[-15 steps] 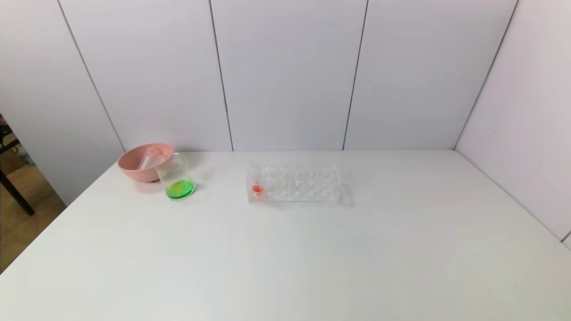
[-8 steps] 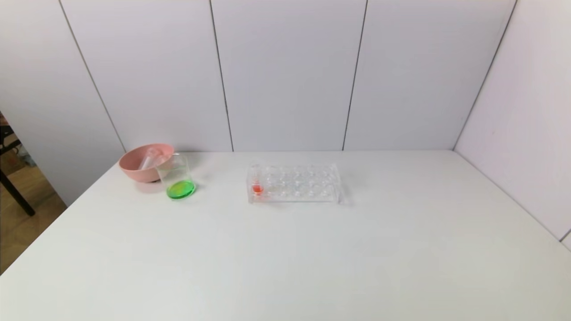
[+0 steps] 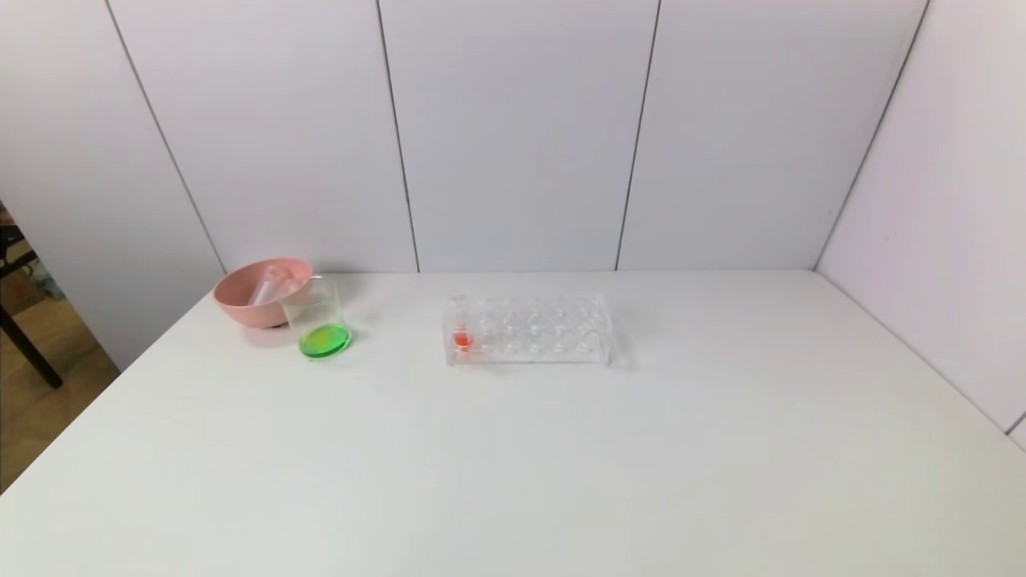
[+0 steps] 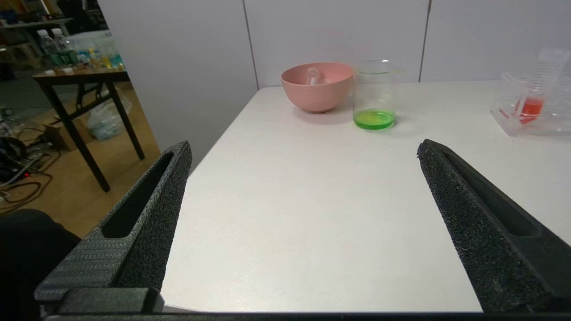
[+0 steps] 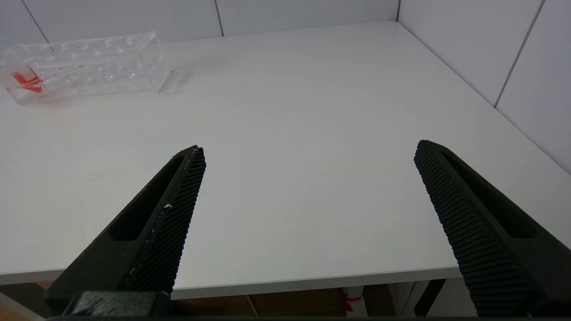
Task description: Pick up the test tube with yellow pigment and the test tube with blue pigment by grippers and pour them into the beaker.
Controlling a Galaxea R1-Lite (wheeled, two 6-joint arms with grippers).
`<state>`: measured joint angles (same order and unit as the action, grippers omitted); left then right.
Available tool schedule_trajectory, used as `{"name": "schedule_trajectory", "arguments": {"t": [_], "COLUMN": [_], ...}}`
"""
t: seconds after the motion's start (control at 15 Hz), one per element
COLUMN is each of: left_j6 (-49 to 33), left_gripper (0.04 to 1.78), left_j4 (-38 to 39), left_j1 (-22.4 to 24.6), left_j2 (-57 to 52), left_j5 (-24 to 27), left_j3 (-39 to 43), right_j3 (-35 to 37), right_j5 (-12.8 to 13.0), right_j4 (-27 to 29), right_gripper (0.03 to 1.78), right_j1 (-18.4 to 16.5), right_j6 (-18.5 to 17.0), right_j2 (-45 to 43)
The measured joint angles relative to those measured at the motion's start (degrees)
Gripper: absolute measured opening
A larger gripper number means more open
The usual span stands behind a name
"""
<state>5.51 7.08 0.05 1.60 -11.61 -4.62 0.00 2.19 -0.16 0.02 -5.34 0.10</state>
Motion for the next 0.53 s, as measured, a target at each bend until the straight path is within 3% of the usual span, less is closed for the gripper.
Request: {"name": "schedule_trajectory", "arguments": {"t": [0.27,0.53], "left_j6": [-6.9,-8.5], "left_gripper": [1.76,1.76], "left_j4": [-1.4,-7.1], "left_j1": [-0.1,-0.1], "left_j2": [-1.5,-1.7], "left_j5": [8.9,10.2], "left_j3": [4.2,4.6], "right_j3": [0.0,0.0], "right_j5": [0.0,0.0], "right_j4": [0.0,0.0], "right_gripper": [1.71,1.71], "right_j1": [0.0,0.0], "right_j6": [0.0,0.0], "right_j2": [0.0,0.0]}}
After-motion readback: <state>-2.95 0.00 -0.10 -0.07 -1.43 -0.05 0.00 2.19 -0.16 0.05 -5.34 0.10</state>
